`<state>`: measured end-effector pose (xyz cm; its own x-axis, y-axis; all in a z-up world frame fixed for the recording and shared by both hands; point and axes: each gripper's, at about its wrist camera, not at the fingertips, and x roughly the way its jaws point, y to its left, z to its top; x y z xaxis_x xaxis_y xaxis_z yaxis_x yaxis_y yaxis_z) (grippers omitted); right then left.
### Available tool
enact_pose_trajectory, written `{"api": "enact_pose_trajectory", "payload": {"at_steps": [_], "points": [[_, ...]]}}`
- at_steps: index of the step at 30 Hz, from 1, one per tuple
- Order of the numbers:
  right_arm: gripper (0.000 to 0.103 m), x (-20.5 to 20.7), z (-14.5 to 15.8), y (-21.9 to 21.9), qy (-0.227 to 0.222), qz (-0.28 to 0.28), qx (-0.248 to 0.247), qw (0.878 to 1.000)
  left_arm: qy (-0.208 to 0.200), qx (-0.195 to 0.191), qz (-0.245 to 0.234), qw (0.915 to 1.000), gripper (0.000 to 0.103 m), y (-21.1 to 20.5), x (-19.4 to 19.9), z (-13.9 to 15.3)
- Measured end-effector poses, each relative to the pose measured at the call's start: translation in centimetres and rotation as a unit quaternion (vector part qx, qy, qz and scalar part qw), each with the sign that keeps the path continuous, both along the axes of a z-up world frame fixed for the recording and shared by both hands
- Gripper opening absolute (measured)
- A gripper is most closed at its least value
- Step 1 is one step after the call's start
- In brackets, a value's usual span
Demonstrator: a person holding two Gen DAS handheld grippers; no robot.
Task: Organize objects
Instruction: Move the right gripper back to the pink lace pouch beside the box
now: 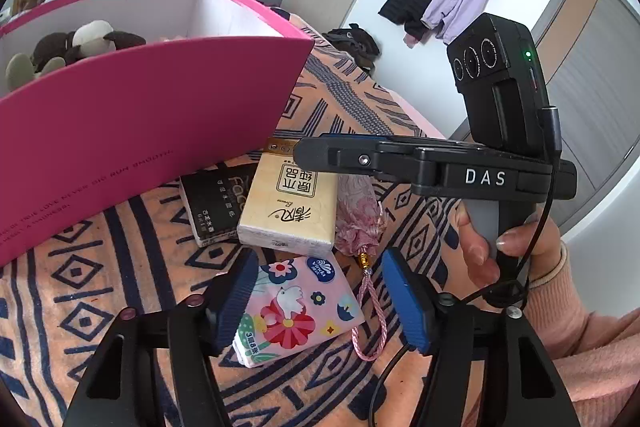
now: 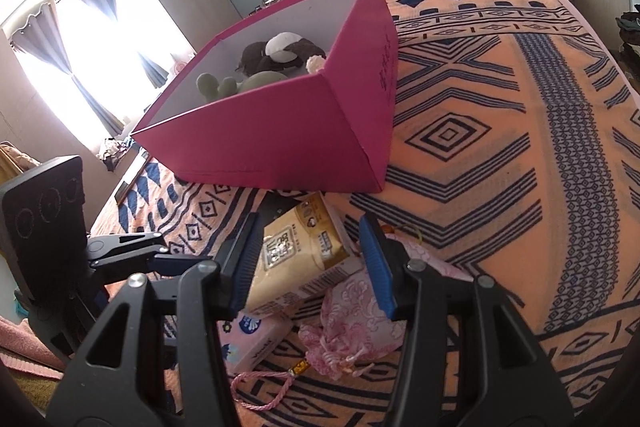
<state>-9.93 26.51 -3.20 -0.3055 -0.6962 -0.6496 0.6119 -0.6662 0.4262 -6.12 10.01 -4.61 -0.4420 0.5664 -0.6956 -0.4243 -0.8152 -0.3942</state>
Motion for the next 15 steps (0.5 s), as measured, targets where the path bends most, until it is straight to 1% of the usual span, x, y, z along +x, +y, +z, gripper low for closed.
{"api": "enact_pose_trajectory", "payload": {"at_steps": [4, 9, 11, 15], "points": [[0.052, 0.1, -0.4, -0.2, -0.005, 0.007, 0.001, 1.0, -0.01, -0.002, 0.005, 0.9999, 0.055, 0.1, -0.5, -0.3], [0.052, 0.5, -0.6, -0.3, -0.009, 0.016, 0.001, 1.0, -0.014, 0.004, 0.013, 0.9998, 0.051, -0.2, -0.9, -0.4], [0.052, 0.7, -0.7, -0.4, -0.011, 0.018, 0.004, 1.0, -0.016, 0.004, 0.017, 0.9997, 0.047, -0.3, -1.0, -0.5], [0.052, 1.0, -0.7, -0.3, -0.02, 0.022, -0.003, 1.0, -0.018, 0.004, 0.024, 0.9995, 0.044, -0.9, -1.0, -0.5]]}}
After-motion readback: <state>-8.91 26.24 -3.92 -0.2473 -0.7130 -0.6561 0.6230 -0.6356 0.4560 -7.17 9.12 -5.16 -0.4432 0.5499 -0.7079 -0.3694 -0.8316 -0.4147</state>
